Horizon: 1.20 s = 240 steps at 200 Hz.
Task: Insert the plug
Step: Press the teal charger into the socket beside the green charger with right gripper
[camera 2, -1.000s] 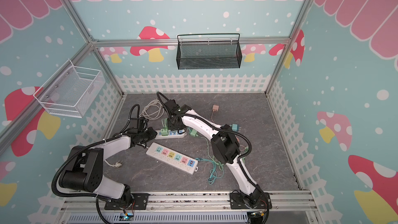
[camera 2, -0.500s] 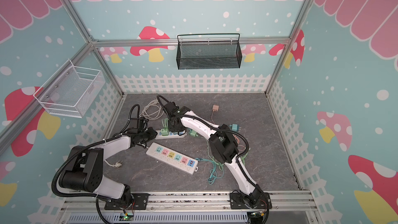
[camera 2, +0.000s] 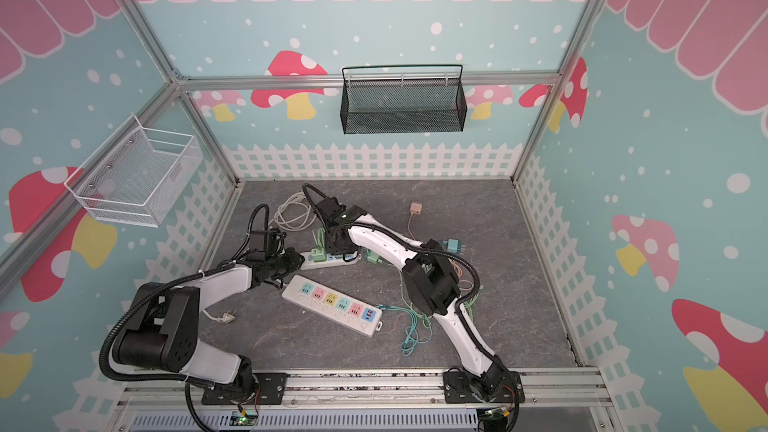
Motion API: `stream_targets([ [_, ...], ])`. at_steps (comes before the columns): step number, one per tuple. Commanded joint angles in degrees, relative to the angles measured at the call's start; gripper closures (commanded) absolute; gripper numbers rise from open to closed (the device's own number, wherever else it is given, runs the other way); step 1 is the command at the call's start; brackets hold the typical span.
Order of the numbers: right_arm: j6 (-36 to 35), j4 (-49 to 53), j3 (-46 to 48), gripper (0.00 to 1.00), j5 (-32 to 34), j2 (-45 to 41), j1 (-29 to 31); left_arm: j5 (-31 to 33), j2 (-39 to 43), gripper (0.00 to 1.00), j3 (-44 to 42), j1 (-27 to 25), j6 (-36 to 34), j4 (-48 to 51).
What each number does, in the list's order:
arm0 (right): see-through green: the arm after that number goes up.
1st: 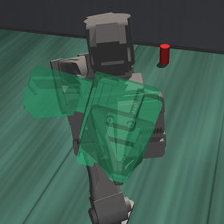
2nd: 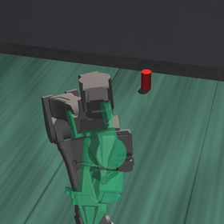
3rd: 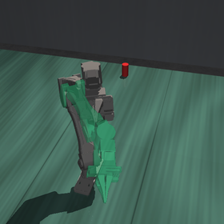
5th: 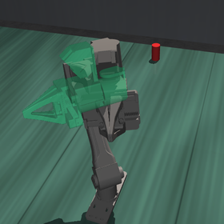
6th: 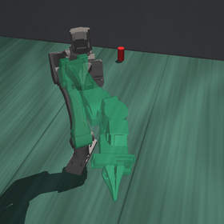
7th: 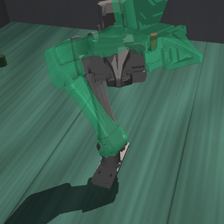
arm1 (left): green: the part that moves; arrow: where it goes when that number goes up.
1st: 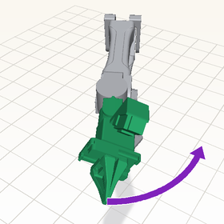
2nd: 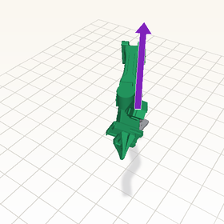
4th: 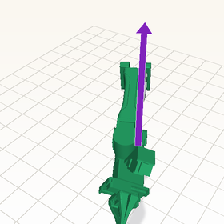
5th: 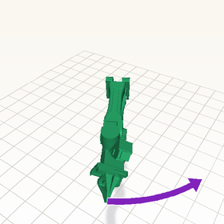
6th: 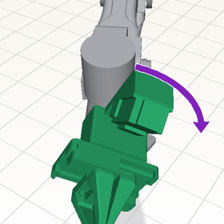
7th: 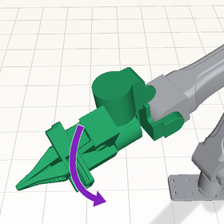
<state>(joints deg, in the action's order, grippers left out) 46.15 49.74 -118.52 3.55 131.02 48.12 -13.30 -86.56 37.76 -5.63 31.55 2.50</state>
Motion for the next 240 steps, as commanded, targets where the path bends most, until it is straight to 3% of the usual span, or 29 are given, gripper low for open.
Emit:
stream_targets([
  [1,0.5,2.4,0.7,1.00,2.3,3.2,0.3,-3.3,1.0,0.78,-2.1,0.1,1.0,-2.4],
  [240,-5.3,8.5,-9.9,0.98,6.6,16.8,0.3,-6.6,1.4,0.78,-3.2,0.1,2.1,-6.1],
])
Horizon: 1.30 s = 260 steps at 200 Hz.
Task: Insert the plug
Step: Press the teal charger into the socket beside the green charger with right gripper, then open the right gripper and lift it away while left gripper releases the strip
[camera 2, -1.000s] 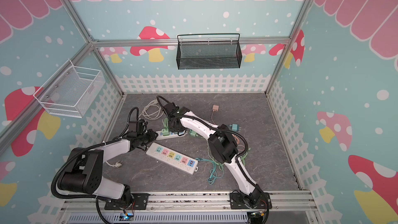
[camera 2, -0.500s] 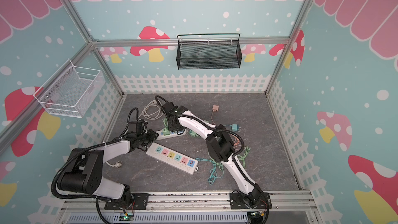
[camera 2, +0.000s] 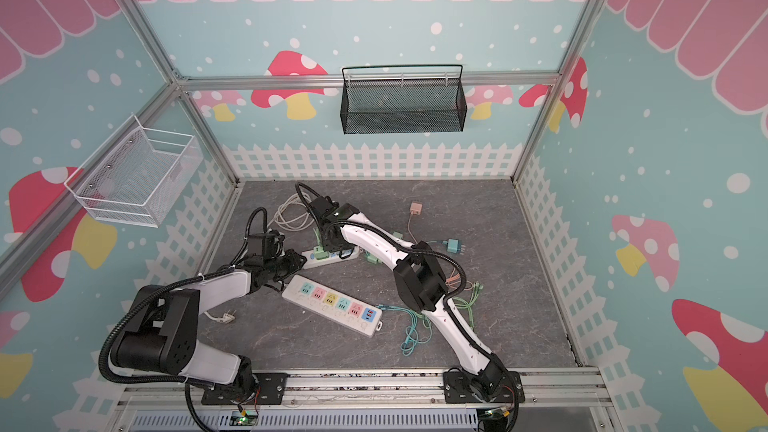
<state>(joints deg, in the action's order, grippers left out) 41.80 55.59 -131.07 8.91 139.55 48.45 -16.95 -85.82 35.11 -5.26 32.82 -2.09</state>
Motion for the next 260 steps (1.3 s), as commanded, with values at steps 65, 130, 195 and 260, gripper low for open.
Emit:
stream_targets([
  [65,-2.3,4.3,2.1,0.89,2.4,9.6,0.2,-3.0,0.3,0.78,-0.4,-0.3,1.3,-1.6],
  [130,-3.0,4.3,0.8,0.76,2.6,7.9,0.4,-3.2,0.3,0.78,0.0,-0.3,1.4,-1.3],
  [195,-3.6,4.1,0.7,0.59,2.4,4.9,0.4,-3.4,0.2,0.78,0.1,-0.3,1.6,-1.2],
  [260,-4.1,3.7,2.7,0.50,1.6,0.8,0.5,-3.2,1.1,0.78,0.4,-0.3,1.5,-0.6],
])
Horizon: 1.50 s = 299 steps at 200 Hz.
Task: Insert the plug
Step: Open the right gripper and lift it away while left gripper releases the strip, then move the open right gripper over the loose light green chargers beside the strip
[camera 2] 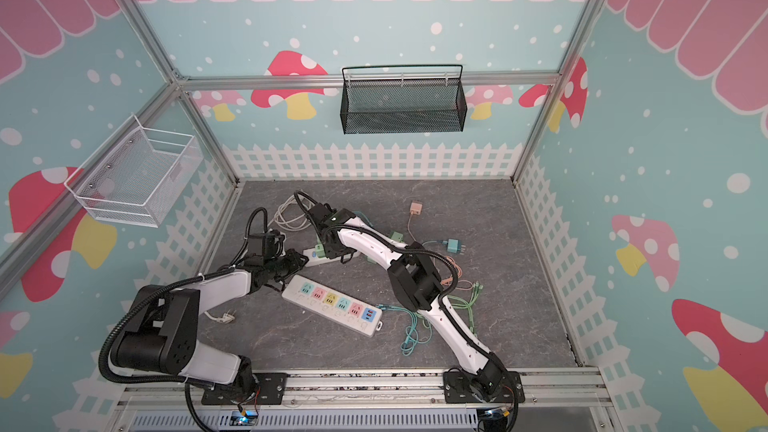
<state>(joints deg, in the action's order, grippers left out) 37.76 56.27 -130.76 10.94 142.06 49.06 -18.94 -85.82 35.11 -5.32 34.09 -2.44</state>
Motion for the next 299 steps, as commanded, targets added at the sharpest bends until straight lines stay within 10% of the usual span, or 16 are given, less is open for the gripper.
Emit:
stream_targets([
  [1,-0.1,3.1,2.5,0.50,-0.5,-1.8,-0.1,-1.2,1.2,0.78,0.4,-0.2,0.2,-0.2],
  [154,-16.1,-14.0,31.5,0.36,-31.0,-30.2,-0.5,-0.8,1.6,0.77,2.5,-0.1,0.0,2.4],
  [205,-13.9,-20.7,39.5,0.40,-31.3,-40.2,-10.6,0.3,6.8,0.72,3.0,-0.1,-0.3,7.2],
  [299,-3.7,-27.2,38.8,0.32,-30.3,-26.6,-22.7,4.4,29.0,0.46,5.0,-0.1,-1.8,25.5],
])
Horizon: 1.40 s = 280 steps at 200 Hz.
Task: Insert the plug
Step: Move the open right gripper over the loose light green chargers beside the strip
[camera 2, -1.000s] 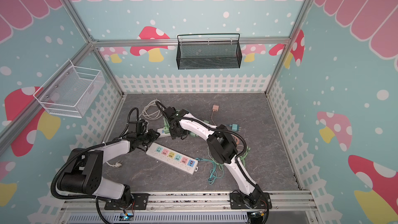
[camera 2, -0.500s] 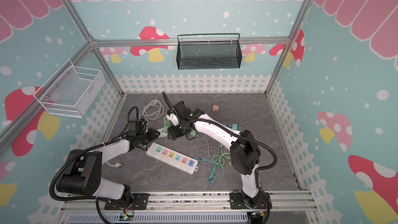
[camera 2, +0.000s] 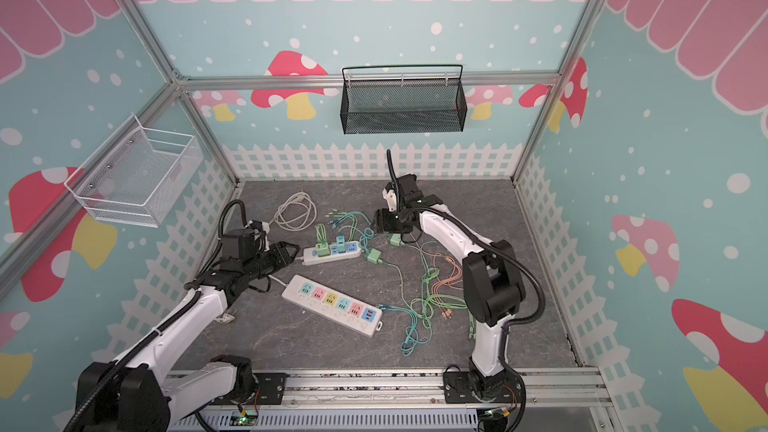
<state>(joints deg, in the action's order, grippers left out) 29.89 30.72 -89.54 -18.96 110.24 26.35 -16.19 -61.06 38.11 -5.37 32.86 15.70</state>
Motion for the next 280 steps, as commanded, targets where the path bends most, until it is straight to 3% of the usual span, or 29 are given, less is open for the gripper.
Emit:
stream_targets([
  [1,4.4,-1.7,-2.5,0.32,-0.4,5.5,0.0,1.6,4.4,0.46,2.1,-0.1,-0.6,7.6],
  [74,12.8,-8.2,-4.4,0.35,-2.3,12.7,0.0,3.4,14.3,0.43,3.5,0.0,-2.6,16.2],
  [102,14.3,-10.2,-4.2,0.40,-4.2,13.7,0.0,3.6,14.5,0.43,3.3,0.0,-2.8,16.6],
  [200,15.2,-11.0,-5.3,0.45,-5.3,17.7,0.3,3.5,14.0,0.43,3.7,0.0,-3.4,16.6],
  [252,14.4,-12.5,-5.8,0.65,-6.4,18.0,0.7,3.5,13.2,0.43,4.0,0.0,-3.6,16.5],
  [280,14.3,-12.4,-7.3,0.67,-7.7,18.3,0.9,3.5,13.0,0.43,4.1,0.0,-3.7,16.5],
])
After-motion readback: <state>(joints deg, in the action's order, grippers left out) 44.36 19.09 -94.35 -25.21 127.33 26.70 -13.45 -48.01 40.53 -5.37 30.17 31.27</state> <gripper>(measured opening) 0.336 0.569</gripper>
